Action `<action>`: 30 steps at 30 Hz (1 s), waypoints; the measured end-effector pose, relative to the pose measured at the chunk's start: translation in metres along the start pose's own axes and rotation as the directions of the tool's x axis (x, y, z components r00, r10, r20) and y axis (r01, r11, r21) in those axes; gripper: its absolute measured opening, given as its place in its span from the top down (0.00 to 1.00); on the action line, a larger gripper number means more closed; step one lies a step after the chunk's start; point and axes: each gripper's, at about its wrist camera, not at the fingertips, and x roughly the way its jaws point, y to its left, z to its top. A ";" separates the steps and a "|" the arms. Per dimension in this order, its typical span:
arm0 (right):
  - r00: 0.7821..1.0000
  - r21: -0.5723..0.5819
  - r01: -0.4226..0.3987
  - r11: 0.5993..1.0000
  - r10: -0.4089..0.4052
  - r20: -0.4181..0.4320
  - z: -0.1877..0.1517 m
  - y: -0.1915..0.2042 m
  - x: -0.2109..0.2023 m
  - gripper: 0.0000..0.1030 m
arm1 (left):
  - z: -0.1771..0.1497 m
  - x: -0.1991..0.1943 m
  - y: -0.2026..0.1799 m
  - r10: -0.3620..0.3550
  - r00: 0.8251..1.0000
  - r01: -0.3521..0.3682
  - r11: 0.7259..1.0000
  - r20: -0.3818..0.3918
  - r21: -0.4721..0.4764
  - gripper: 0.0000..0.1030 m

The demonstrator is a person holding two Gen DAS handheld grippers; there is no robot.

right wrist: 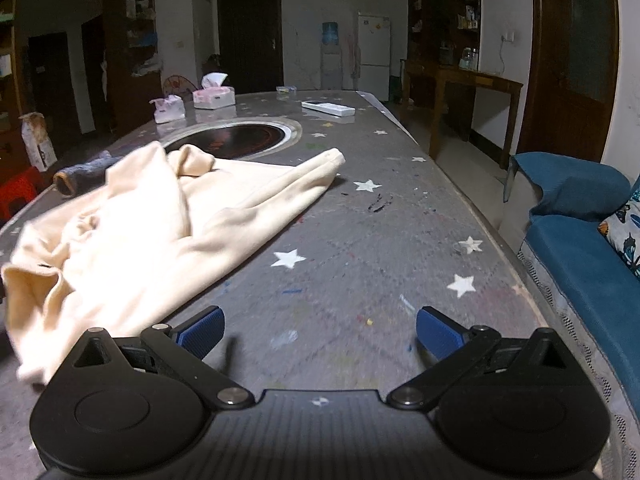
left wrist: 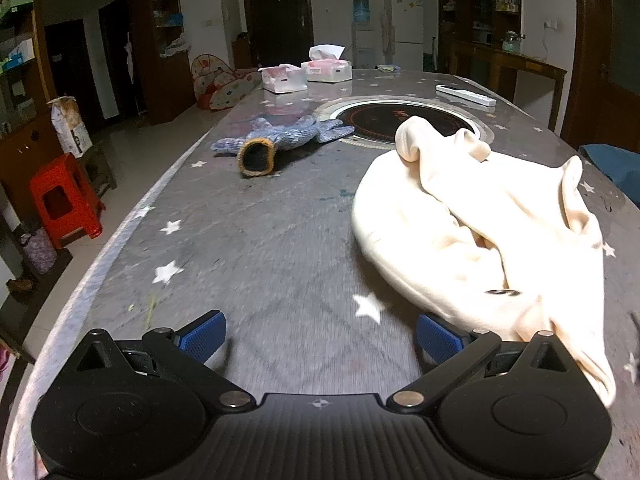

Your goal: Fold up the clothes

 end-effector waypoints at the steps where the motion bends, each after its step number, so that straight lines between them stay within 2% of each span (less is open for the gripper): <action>1: 1.000 -0.001 -0.004 1.000 0.004 0.002 -0.002 0.001 -0.004 0.00 | -0.001 -0.004 0.000 0.004 1.000 -0.004 1.000 -0.001 0.001 0.00; 11: 0.999 -0.030 -0.052 0.998 0.053 0.011 -0.014 0.017 -0.029 0.00 | -0.015 -0.030 -0.006 0.016 1.000 -0.016 1.000 -0.004 0.009 0.00; 30: 0.991 -0.088 -0.130 0.988 0.131 0.016 -0.026 0.031 -0.058 0.00 | -0.027 -0.059 -0.032 -0.027 1.000 0.028 0.999 -0.005 0.047 0.00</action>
